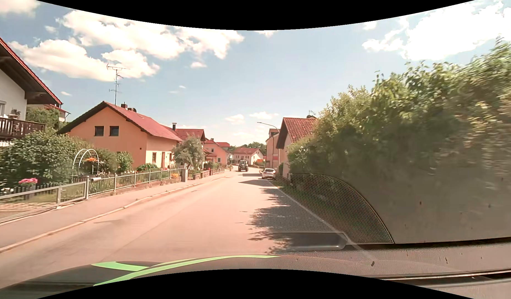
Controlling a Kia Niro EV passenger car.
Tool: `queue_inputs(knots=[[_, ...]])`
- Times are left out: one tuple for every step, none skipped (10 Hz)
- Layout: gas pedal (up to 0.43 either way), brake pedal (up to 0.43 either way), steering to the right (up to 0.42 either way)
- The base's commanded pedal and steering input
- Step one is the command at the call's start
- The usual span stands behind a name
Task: Follow the waypoints while adhering to traffic rules and regulations
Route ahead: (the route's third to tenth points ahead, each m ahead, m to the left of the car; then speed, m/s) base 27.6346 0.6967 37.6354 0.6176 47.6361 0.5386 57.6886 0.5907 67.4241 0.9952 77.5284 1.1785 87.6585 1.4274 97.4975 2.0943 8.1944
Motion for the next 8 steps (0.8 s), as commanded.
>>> queue_inputs(knots=[[0.000, 0.220, 0.006], [0.000, 0.226, 0.006], [0.000, 0.220, 0.006], [0.000, 0.226, 0.006], [0.000, 0.226, 0.006], [0.000, 0.226, 0.006], [0.000, 0.226, 0.005], [0.000, 0.226, 0.005]])
